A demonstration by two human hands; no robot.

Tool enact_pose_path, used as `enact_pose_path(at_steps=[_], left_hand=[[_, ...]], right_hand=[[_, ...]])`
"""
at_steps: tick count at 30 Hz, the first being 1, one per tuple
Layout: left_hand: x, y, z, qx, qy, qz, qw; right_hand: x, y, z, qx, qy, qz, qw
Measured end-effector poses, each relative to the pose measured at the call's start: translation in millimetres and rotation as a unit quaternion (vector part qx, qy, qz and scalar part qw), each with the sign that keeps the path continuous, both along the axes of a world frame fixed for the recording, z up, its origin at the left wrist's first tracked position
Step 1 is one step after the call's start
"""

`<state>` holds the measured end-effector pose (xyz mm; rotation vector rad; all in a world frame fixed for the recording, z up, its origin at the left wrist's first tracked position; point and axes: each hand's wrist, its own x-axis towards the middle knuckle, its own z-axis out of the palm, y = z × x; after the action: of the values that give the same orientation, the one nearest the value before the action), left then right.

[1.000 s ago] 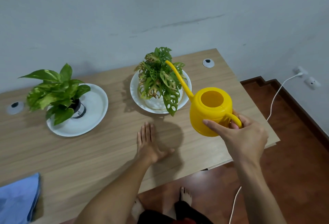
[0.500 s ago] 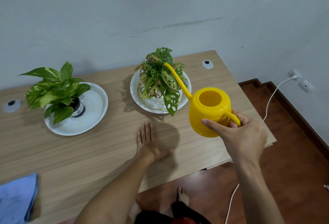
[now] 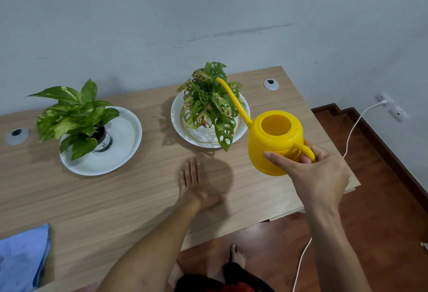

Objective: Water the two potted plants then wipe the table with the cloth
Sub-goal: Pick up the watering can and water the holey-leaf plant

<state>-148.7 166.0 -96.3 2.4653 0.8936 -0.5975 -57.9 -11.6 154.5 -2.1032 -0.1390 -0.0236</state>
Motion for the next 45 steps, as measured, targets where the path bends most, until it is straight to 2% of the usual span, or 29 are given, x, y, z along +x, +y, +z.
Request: enact_pose_path(at_steps=[11,45], left_hand=[[-1.1,1.4,0.1,-0.011,0.011,-0.005,1.0],[-5.4,1.5,-4.5,-0.021,-0.033,-0.008,0.999]], right_hand=[[-2.4,5.6,8.6,-0.004,-0.011,0.001,1.0],[4.4,27.7,9.7,-0.003,-0.019,0.006,1.0]])
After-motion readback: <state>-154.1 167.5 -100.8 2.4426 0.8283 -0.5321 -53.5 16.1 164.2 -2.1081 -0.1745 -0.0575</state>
